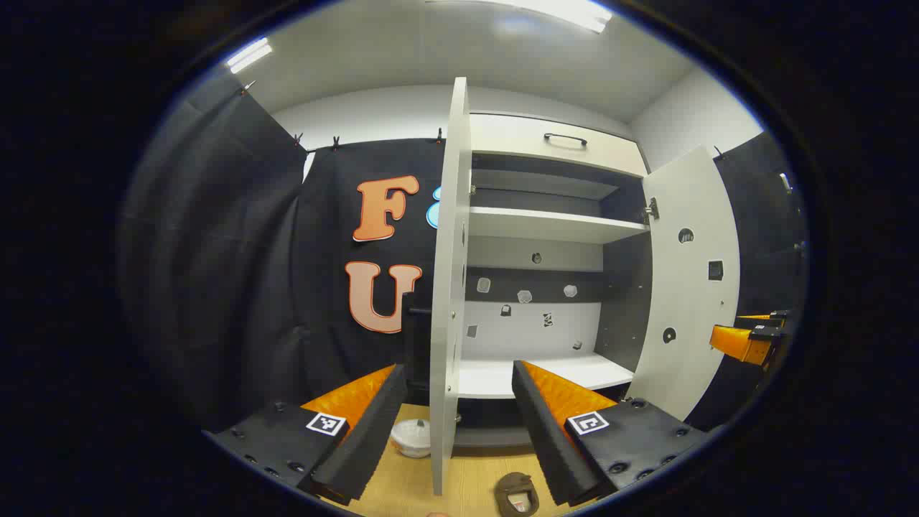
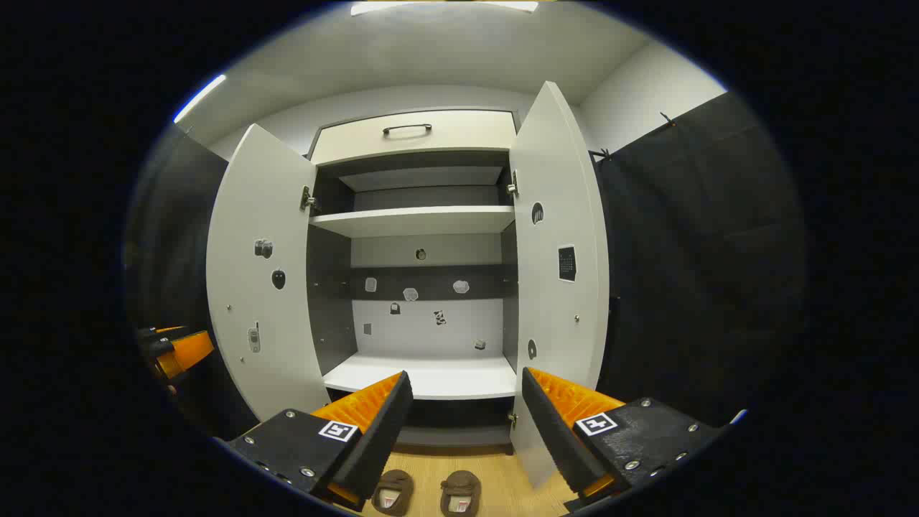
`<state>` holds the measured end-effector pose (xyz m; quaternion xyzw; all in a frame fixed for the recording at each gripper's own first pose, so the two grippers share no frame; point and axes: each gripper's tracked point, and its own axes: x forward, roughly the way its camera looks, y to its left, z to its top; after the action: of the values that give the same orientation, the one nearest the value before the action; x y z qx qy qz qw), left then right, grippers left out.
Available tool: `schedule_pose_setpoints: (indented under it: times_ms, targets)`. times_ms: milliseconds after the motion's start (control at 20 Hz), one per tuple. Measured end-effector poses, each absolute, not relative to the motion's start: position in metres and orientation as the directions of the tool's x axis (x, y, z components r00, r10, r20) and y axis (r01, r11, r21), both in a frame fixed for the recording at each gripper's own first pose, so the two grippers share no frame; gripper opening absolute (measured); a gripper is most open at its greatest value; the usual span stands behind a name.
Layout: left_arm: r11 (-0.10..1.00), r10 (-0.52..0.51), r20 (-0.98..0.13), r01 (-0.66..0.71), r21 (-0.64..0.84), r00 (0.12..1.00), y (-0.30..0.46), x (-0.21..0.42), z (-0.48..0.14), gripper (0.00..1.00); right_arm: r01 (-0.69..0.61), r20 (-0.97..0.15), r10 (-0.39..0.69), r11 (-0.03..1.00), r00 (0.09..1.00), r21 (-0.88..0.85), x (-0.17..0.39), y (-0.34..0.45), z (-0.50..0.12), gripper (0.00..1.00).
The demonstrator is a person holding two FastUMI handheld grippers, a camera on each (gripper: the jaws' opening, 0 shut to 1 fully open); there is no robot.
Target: Grab one shoe with the right hand and put it into the shoe cabinet, grab the other shoe with the left hand and put it into the shoe cabinet; then close the right door with the right hand and the left door with the left hand.
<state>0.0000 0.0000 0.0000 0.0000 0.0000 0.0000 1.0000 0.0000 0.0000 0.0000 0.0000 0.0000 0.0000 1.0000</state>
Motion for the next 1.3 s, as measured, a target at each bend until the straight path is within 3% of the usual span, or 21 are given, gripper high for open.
schedule_pose_setpoints:
  times_ms: [350, 400, 550, 800, 950, 1000, 1300]
  targets:
    - [1.000, -0.002, -0.004, 0.002, -0.018, 1.000, -0.001, -0.002, 0.000, 0.94, 0.007, -0.006, -0.007, 1.000, 1.000, 0.003, -0.002, -0.002, -0.004, 0.94]
    - [1.000, 0.000, -0.003, 0.000, -0.013, 1.000, -0.001, -0.001, 0.001, 0.99, 0.008, -0.008, -0.008, 1.000, 1.000, 0.001, -0.001, -0.002, -0.005, 0.94]
    - [1.000, 0.001, 0.001, -0.001, -0.005, 1.000, -0.001, -0.002, 0.002, 0.94, 0.007, -0.027, -0.007, 1.000, 1.000, 0.001, 0.000, -0.002, -0.012, 0.94]
    - [1.000, 0.000, -0.009, 0.000, -0.005, 1.000, -0.002, -0.002, -0.002, 0.97, 0.004, -0.063, -0.003, 1.000, 0.998, 0.017, 0.001, -0.001, -0.026, 0.95]
    - [1.000, 0.000, -0.023, 0.000, -0.008, 1.000, -0.001, 0.001, -0.008, 0.99, 0.001, -0.119, 0.000, 1.000, 0.993, 0.012, 0.003, 0.001, -0.046, 0.94]
    - [1.000, 0.002, -0.028, -0.002, -0.005, 1.000, 0.000, 0.001, -0.010, 0.94, 0.000, -0.136, 0.001, 1.000, 0.991, 0.008, 0.004, 0.001, -0.054, 0.95]
    - [1.000, 0.020, -0.032, -0.020, 0.003, 0.999, 0.006, 0.001, -0.013, 0.94, -0.015, -0.301, 0.005, 0.999, 0.954, -0.034, 0.013, 0.002, -0.134, 0.95]
